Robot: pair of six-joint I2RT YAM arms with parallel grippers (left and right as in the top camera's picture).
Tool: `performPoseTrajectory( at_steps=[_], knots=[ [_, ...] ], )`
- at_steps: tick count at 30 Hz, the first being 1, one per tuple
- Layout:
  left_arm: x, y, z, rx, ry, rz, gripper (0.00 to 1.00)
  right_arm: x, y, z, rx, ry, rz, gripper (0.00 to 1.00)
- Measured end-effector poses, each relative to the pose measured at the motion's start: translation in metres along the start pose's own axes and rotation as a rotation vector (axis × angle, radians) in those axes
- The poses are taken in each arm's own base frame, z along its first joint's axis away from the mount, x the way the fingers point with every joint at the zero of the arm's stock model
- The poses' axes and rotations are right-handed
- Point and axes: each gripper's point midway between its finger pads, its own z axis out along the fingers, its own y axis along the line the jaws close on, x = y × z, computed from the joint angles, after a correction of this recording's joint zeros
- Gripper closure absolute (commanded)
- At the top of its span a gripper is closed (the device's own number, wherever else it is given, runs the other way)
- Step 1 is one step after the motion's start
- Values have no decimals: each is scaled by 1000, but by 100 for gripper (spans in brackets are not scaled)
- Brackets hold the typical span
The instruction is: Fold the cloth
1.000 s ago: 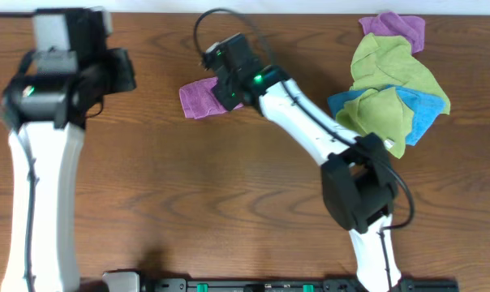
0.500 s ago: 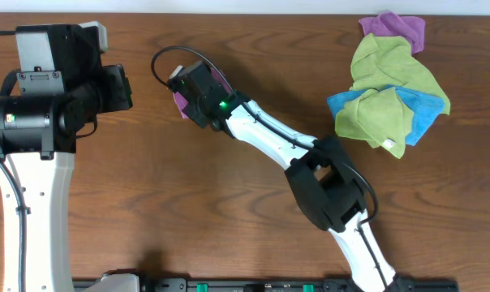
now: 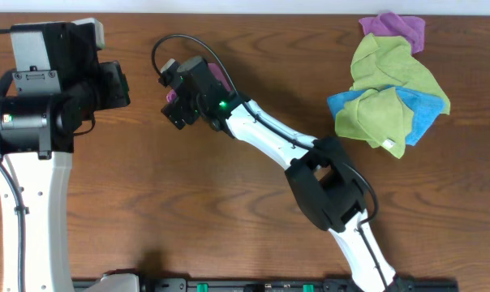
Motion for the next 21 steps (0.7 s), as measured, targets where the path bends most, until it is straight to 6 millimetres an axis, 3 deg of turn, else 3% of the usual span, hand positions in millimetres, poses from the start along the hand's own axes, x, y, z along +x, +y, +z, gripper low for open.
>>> performPoseTrajectory(
  at_steps=[3, 6, 7, 8, 9, 14, 21],
  knots=[
    [0, 0, 0, -1, 0, 0, 90, -1, -6, -1, -6, -7, 45, 2],
    [0, 1, 0, -6, -2, 3, 89, -7, -28, -5, 13, -25, 96, 8],
    [-1, 3, 0, -15, -5, 6, 89, -12, -43, -9, 32, -42, 120, 42],
    [-2, 5, 0, -25, -8, 7, 89, -16, -52, -12, 43, -54, 133, 94],
    [-4, 6, 0, -28, -16, 9, 89, -21, -61, -15, 54, -68, 152, 99],
    [-9, 20, -1, -60, -35, -12, 89, -30, -88, -25, 85, -103, 240, 99],
    [-4, 26, 19, -65, 21, -25, 89, -17, -83, -16, 56, -71, 287, 99]
  ],
)
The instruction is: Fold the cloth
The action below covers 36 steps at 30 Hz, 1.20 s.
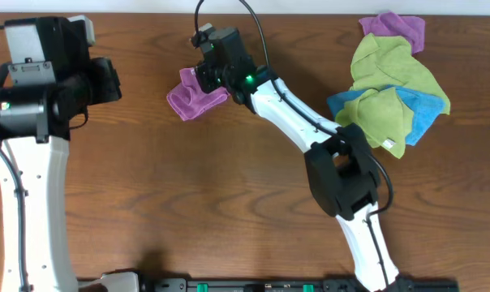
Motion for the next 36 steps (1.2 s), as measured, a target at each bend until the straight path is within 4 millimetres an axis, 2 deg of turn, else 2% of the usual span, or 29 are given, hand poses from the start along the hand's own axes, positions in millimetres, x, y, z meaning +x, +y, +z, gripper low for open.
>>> performPoseTrajectory(
  at_steps=[4, 8, 10, 15, 23, 29, 31, 36],
  knots=[
    [1, 0, 5, 1, 14, -2, 89, 33, 2, 17, -9, 83, 18, 99],
    [1, 0, 5, 2, 14, -2, 89, 69, 14, 32, -44, 180, 30, 99],
    [1, 0, 6, 2, 14, -2, 89, 78, 24, 34, -68, 204, 28, 99],
    [1, 1, 8, 2, 20, -3, 89, 85, 43, 34, -106, 229, 17, 99],
    [4, 2, 22, 0, 54, -8, 90, 88, 52, 32, -153, 244, 24, 99],
    [4, 3, 24, 0, 56, -8, 89, 85, 58, 30, -186, 246, 27, 99],
    [4, 3, 24, 0, 55, -8, 89, 79, 62, 28, -206, 241, 28, 99],
    [0, 2, 25, 2, 42, -6, 88, 42, 73, 15, -239, 196, 5, 99]
  ],
)
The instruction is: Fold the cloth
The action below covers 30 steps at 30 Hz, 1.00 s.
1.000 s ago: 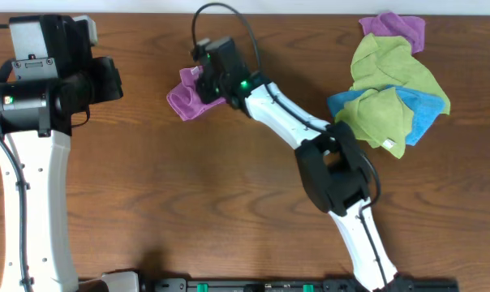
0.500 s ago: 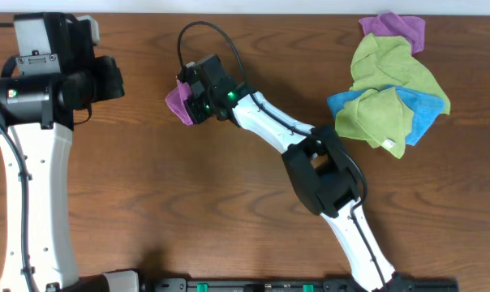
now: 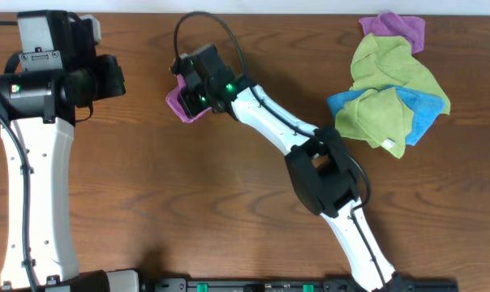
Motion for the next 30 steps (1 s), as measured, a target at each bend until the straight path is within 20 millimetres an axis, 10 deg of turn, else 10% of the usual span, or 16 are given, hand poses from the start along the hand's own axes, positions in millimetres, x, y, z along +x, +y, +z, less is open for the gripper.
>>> performPoseTrajectory(
  at_steps=[5, 11, 16, 30],
  knots=[
    [-9, 1, 7, 9, -43, 3, 84, -44, 10, -36, 27, -48, -96, 99],
    [20, -2, 63, 144, -13, -21, 48, -42, -33, -66, 113, -8, -37, 97],
    [64, -14, 111, 295, 20, -82, 5, -23, -74, -82, 171, 58, 46, 47],
    [82, -26, 151, 531, -57, -331, 5, 1, -98, -97, 199, 143, 100, 18]
  ],
)
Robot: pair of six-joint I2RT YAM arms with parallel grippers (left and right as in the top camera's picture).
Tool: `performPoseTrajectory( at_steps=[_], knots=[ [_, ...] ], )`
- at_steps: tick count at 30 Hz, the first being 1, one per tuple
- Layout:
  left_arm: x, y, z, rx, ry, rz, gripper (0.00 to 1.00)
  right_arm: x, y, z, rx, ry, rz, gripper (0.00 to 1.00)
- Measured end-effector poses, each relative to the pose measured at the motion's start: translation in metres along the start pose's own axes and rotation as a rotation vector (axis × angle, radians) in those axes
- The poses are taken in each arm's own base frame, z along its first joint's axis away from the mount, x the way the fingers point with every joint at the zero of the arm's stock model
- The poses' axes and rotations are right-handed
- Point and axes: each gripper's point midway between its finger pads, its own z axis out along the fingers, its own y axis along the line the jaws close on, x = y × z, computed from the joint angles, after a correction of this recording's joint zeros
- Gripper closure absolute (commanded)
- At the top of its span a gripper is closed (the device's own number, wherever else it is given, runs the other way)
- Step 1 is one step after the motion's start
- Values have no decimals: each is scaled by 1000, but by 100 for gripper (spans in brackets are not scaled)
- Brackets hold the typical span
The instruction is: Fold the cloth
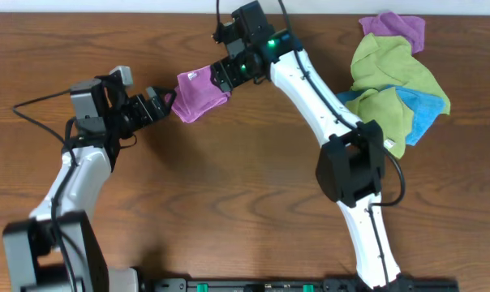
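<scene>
A small purple cloth [198,93] lies bunched on the wooden table, left of centre near the back. My right gripper [221,77] sits at the cloth's right end, apparently shut on its edge. My left gripper [165,100] reaches in from the left and touches the cloth's left end; whether its fingers have closed on the cloth cannot be made out from above.
A pile of other cloths sits at the back right: a purple one [395,28], green ones [391,69] and a blue one [419,113]. The right arm [326,97] stretches diagonally across the table's middle. The left arm's base [42,243] stands at the front left.
My left arm has swung from the far left edge in to the cloth's left end. My right gripper has shifted right and back, and the cloth now lies stretched out between both grippers.
My right gripper covered the purple cloth left of centre. Then it stood further back with the cloth showing at its left, then again over the cloth. The left arm stayed at the far left throughout, and now both grippers meet the cloth's ends.
</scene>
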Motion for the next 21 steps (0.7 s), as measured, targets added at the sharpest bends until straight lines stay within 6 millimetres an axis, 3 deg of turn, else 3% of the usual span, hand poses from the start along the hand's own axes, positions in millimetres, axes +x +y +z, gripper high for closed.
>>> performPoseTrajectory(
  at_steps=[6, 15, 21],
  knots=[
    [9, 23, 32, 82, 44, -179, 5, 13, -33, -12, -10, 39, 53, 15],
    [27, 47, 53, 83, 96, -329, 5, 14, -79, -32, -62, 6, 143, 14],
    [26, 56, 62, 88, 81, -379, 5, 14, -77, -33, -81, 1, 124, 14]
  ],
)
